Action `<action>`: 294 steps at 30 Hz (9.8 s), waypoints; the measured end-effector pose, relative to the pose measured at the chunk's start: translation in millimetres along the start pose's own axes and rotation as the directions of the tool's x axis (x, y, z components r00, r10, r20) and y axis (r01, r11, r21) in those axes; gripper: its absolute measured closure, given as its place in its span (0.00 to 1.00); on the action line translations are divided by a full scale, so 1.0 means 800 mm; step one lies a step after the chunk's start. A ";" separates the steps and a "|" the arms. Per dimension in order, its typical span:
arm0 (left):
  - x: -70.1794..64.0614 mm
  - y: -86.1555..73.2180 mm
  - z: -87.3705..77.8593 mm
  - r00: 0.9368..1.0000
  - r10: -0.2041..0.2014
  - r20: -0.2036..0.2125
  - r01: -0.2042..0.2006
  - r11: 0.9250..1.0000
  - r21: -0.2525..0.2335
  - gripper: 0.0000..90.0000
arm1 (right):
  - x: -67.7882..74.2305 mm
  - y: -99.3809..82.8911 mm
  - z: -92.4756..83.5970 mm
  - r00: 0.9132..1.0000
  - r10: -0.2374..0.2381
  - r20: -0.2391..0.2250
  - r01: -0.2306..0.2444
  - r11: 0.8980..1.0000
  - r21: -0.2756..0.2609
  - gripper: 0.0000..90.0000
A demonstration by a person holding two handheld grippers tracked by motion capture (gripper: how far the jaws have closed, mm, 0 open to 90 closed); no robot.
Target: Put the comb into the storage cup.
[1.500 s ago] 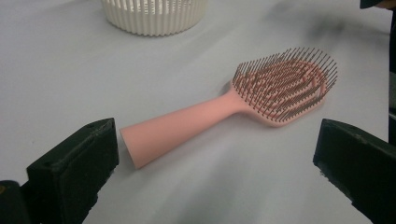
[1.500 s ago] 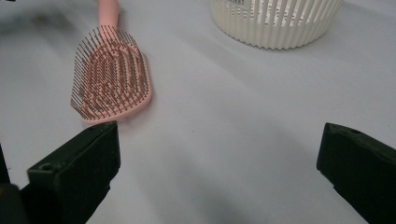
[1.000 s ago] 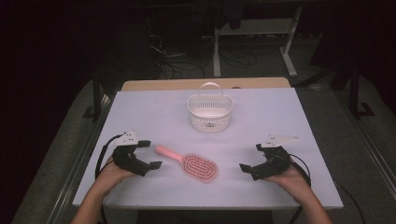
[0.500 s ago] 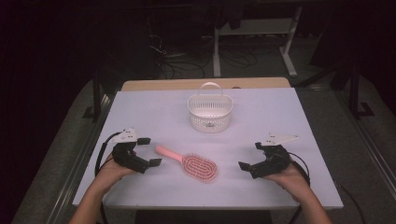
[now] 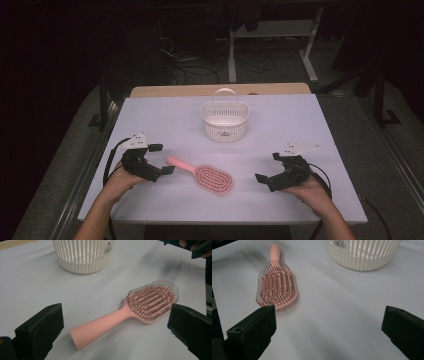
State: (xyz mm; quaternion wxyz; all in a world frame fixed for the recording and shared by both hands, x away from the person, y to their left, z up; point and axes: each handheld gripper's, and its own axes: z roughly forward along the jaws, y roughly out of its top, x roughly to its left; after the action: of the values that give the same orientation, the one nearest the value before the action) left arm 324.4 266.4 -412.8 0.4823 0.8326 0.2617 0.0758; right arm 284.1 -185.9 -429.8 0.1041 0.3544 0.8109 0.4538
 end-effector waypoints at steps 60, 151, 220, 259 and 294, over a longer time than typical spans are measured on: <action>0.032 0.038 0.038 0.999 0.003 -0.043 -0.001 0.999 0.046 0.42 | 0.000 0.000 0.002 1.000 0.004 -0.005 -0.004 1.000 0.007 0.00; 0.045 -0.005 0.058 0.998 -0.033 -0.048 0.049 0.928 0.371 1.00 | 0.000 -0.002 0.003 1.000 0.001 -0.004 -0.001 1.000 0.022 0.00; 0.006 0.004 0.004 1.000 -0.007 0.000 0.007 0.996 0.086 0.26 | 0.002 -0.004 0.004 1.000 0.002 -0.008 -0.001 1.000 0.022 0.00; 0.004 0.003 -0.015 0.999 0.033 -0.003 -0.033 0.999 0.022 0.01 | 0.001 -0.003 0.004 1.000 -0.005 -0.017 0.006 1.000 0.015 0.00; -0.023 0.022 0.003 0.990 0.110 0.083 -0.113 0.993 0.032 0.01 | 0.001 -0.002 0.003 1.000 -0.014 -0.017 0.014 1.000 0.013 0.00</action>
State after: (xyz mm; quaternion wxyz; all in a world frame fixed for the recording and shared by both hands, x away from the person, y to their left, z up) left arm 315.8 248.2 -396.5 0.4720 0.8571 0.1962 0.0642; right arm 283.5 -184.4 -432.5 0.0979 0.3456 0.8171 0.4509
